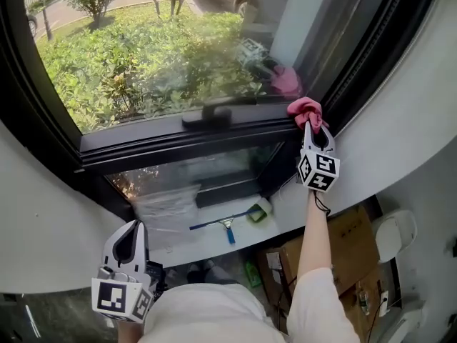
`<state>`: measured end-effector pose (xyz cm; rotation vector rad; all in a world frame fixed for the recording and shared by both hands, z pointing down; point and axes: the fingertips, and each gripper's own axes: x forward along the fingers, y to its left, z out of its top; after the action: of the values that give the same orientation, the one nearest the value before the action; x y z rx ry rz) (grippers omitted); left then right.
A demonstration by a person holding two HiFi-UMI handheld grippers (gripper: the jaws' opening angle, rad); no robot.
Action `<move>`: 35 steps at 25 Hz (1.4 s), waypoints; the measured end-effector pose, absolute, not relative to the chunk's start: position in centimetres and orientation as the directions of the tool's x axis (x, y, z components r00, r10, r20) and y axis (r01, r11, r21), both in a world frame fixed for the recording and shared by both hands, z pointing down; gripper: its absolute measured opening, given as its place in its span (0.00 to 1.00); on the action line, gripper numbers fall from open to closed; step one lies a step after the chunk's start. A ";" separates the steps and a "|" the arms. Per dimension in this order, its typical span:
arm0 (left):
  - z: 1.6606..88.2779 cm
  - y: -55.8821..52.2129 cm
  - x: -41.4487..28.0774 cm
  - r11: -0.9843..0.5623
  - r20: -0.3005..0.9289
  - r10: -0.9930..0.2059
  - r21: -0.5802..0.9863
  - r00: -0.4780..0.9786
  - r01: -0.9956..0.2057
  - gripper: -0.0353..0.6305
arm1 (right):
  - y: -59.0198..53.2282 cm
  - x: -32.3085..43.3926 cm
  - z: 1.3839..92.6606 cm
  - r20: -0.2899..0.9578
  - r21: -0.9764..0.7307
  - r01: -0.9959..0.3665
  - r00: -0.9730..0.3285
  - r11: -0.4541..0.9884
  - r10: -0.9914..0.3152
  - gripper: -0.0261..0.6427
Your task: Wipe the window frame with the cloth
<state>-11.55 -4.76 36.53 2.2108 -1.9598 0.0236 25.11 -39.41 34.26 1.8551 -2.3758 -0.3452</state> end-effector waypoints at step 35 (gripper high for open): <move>36.2 -6.8 -11.7 -0.183 0.110 -0.974 0.124 0.197 -0.975 0.06 | -39.1 24.8 34.2 -0.069 0.256 -0.954 -0.176 0.153 -0.982 0.16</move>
<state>-11.65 -6.81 36.22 2.2960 -1.8917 0.0096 24.79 -39.07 34.16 1.9391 -2.2959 -0.3677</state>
